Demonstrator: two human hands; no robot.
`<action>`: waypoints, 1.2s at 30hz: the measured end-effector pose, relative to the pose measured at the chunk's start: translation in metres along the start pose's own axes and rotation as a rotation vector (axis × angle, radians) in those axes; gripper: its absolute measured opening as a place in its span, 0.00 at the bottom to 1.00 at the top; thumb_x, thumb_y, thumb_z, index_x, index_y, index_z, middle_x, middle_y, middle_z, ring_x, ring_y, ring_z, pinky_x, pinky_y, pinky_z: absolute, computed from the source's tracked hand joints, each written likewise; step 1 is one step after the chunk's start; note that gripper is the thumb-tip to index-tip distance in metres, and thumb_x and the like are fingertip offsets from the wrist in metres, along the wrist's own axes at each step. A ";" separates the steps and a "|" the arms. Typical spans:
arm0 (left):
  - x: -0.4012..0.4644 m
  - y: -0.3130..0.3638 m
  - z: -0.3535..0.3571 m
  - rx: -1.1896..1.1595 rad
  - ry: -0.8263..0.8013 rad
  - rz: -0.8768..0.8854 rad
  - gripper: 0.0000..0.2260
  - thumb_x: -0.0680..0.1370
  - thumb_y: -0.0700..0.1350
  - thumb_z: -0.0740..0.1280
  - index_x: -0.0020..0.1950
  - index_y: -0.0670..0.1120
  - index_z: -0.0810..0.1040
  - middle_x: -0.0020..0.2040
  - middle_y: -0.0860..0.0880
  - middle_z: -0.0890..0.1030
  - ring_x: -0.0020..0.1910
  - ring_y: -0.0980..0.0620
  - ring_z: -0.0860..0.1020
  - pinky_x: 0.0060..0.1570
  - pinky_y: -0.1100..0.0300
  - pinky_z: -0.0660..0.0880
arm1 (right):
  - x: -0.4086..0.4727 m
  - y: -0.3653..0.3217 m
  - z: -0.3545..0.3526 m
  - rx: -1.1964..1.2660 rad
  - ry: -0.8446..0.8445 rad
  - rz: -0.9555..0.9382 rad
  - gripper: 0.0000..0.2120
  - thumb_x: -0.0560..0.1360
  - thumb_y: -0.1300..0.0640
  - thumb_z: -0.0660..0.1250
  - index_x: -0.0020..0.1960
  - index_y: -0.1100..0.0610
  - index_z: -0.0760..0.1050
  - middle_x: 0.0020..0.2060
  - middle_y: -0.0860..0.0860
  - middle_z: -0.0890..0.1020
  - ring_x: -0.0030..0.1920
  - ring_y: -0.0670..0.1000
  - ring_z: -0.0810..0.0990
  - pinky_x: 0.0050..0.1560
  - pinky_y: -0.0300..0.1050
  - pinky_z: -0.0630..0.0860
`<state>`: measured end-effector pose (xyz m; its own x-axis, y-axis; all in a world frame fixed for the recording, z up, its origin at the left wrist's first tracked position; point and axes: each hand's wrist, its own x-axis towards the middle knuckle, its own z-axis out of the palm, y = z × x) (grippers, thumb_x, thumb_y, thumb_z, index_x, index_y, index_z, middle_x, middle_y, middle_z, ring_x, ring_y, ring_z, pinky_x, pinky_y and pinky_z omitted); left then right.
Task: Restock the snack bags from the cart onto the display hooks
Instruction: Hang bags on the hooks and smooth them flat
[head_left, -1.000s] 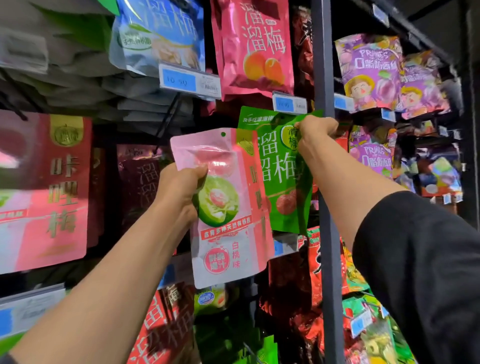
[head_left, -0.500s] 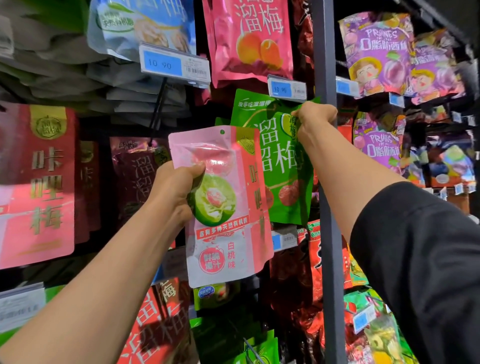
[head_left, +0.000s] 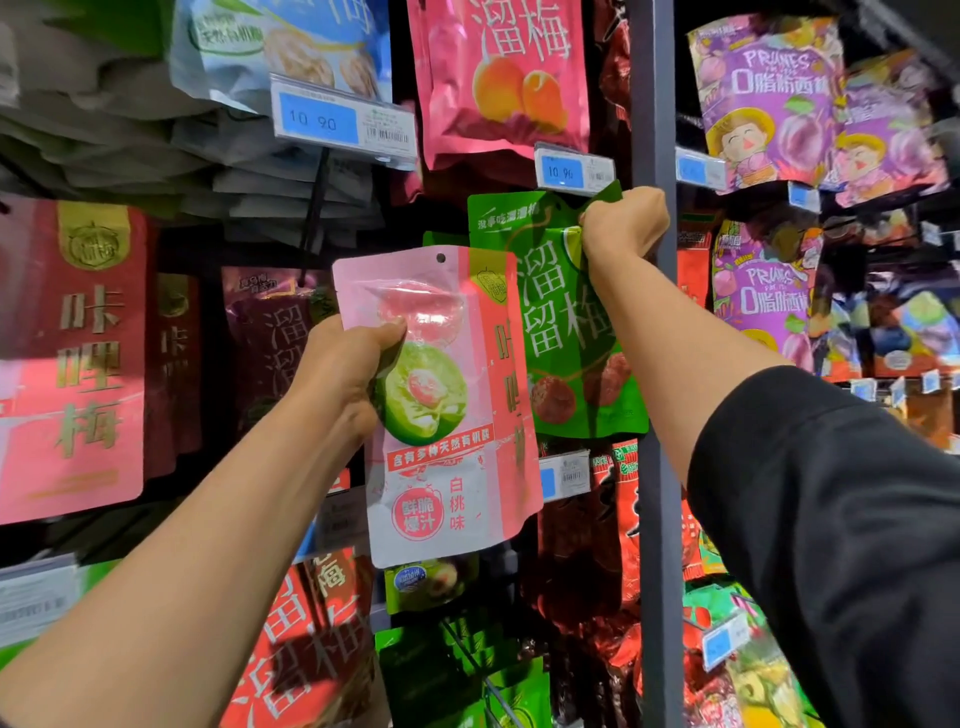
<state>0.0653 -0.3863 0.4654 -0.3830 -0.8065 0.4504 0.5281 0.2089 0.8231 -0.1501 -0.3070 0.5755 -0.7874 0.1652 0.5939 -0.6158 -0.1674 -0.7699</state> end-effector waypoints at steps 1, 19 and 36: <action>0.000 0.000 0.000 -0.001 0.002 0.000 0.07 0.77 0.35 0.66 0.53 0.41 0.79 0.41 0.46 0.83 0.30 0.54 0.82 0.26 0.63 0.77 | -0.001 0.000 0.000 0.026 0.007 0.033 0.06 0.72 0.65 0.65 0.37 0.58 0.74 0.41 0.54 0.78 0.42 0.53 0.76 0.38 0.42 0.67; -0.001 -0.003 -0.010 0.038 0.041 -0.007 0.05 0.78 0.35 0.66 0.50 0.43 0.79 0.40 0.46 0.83 0.30 0.54 0.82 0.26 0.62 0.77 | -0.042 0.021 0.019 -0.055 -0.080 -0.027 0.13 0.74 0.60 0.67 0.57 0.60 0.71 0.53 0.58 0.81 0.54 0.59 0.79 0.50 0.46 0.72; -0.019 0.001 -0.041 0.008 0.042 -0.073 0.05 0.78 0.36 0.65 0.50 0.42 0.79 0.33 0.49 0.84 0.29 0.55 0.82 0.25 0.63 0.77 | -0.093 0.083 0.050 0.003 0.016 -0.402 0.23 0.76 0.52 0.66 0.65 0.65 0.69 0.60 0.60 0.73 0.58 0.52 0.71 0.60 0.39 0.67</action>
<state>0.1043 -0.3932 0.4438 -0.3876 -0.8424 0.3743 0.4937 0.1532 0.8560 -0.1291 -0.3850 0.4679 -0.4833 0.2329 0.8439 -0.8747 -0.0888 -0.4764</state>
